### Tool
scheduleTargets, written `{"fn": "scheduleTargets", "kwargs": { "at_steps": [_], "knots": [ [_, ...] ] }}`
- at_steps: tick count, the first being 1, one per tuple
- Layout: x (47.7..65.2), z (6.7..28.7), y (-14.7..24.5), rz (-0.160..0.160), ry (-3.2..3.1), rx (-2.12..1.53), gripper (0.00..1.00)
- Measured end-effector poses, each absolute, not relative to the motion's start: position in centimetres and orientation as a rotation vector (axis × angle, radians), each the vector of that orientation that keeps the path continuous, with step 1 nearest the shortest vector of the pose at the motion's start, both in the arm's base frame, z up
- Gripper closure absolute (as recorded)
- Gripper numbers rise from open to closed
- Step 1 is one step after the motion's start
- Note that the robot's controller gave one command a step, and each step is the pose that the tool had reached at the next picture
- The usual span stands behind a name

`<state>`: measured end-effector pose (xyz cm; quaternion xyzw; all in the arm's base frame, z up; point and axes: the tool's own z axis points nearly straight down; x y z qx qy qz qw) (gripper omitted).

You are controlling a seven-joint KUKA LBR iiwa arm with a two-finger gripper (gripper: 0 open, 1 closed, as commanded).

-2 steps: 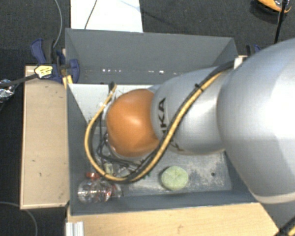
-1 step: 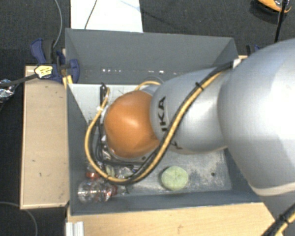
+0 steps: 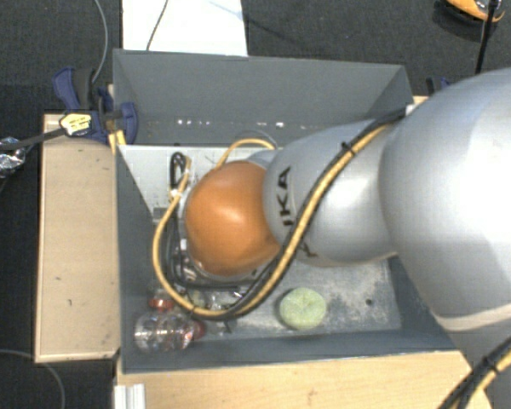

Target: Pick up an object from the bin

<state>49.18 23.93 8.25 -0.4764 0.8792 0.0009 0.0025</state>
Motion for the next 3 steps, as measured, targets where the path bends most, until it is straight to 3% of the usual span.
{"fn": "scheduleTargets", "kwargs": {
  "at_steps": [1,3],
  "knots": [
    [49.2,8.1,23.9,0.003,2.781,-1.453,0.0],
    [48.8,10.0,24.5,0.004,2.716,-1.564,0.0]
  ]
}}
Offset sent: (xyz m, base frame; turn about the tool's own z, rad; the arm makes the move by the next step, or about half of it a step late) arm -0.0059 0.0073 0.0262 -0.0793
